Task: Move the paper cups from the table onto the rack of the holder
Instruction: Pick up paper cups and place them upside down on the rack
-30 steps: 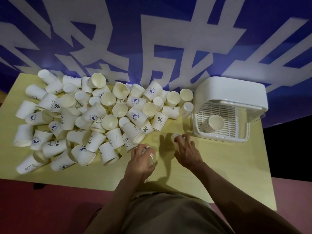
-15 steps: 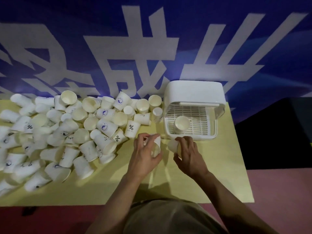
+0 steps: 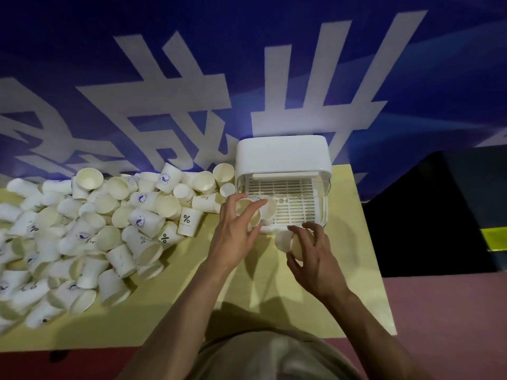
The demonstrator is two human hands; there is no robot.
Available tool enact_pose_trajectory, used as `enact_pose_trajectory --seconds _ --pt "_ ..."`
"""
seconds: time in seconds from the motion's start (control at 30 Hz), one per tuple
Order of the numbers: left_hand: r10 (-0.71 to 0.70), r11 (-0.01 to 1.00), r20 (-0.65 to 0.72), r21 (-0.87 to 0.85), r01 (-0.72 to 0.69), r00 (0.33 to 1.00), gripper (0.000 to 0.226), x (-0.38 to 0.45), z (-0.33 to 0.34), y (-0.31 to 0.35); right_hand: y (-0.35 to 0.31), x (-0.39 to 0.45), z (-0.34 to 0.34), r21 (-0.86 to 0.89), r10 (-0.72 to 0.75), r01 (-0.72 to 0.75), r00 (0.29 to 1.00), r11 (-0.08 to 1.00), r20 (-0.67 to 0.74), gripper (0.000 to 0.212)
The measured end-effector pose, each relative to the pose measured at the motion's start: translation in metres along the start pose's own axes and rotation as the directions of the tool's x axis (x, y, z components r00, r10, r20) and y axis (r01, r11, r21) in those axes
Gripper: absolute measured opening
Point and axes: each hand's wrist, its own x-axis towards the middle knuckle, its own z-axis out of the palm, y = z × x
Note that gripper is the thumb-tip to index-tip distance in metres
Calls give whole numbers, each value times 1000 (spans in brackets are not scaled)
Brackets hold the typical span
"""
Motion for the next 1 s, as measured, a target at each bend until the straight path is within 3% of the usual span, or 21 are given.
enact_pose_trajectory --seconds 0.27,0.63,0.83,1.0 --pt "-40 996 69 86 34 997 46 23 24 9 26 3 -13 84 -77 79 997 993 -31 61" --pt "-159 963 77 233 137 984 47 39 59 7 60 9 -19 164 1 -2 1000 986 5 63" --pt "-259 946 258 263 191 931 56 50 73 -6 74 14 -19 183 38 -45 998 982 42 65" --pt "-298 937 258 263 230 919 57 49 85 -10 79 21 -15 160 35 -48 996 986 80 66"
